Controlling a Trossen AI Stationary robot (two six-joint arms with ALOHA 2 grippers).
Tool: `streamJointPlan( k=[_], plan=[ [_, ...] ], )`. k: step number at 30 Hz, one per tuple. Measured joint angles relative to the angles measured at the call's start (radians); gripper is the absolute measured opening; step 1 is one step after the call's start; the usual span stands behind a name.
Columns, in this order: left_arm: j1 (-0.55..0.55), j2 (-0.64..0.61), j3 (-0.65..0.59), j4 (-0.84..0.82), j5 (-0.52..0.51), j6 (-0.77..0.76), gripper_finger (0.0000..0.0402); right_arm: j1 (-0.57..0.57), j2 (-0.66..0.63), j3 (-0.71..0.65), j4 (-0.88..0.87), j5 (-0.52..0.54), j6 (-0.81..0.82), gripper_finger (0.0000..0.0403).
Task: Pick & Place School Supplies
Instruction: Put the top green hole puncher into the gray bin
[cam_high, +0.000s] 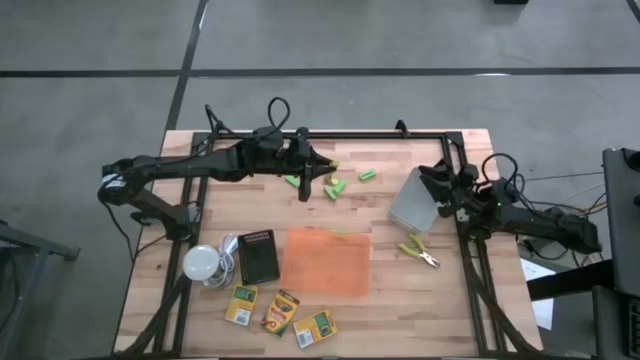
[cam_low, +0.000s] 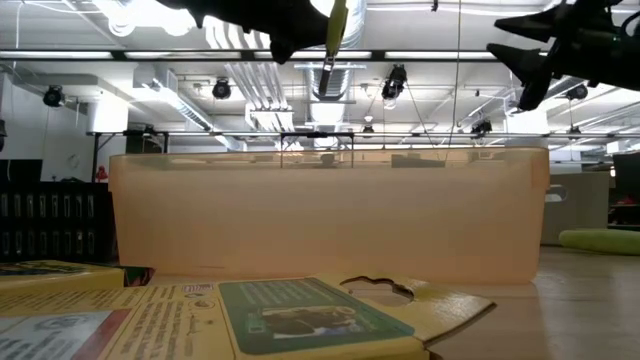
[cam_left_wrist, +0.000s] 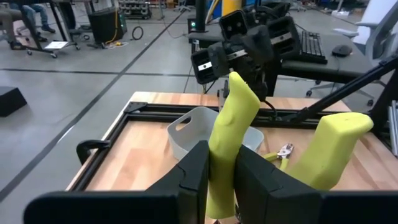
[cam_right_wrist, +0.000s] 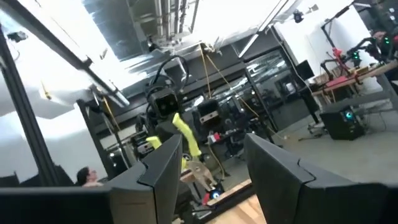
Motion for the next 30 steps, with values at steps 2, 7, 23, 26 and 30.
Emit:
streamJointPlan(
  k=[2,7,23,26,30],
  plan=[
    [0.007,0.0,0.0,0.0,-0.001,0.0,0.0061,0.017,0.078,0.019,0.042,0.0,-0.055,0.0169],
    [0.02,0.0,0.0,0.0,-0.001,0.0,0.0061,0.05,0.289,0.173,0.037,-0.008,-0.177,0.0169],
    [0.06,-0.006,0.0,-0.065,-0.002,0.002,0.0062,0.101,0.885,0.68,-0.067,-0.165,-0.453,0.0169],
    [0.062,-0.009,-0.001,-0.072,0.0,0.004,0.0062,0.105,0.963,0.734,-0.068,-0.165,-0.482,0.0169],
    [0.062,-0.01,-0.001,-0.075,0.0,0.005,0.0062,0.104,1.052,0.788,-0.067,-0.165,-0.499,0.0169]
  ],
)
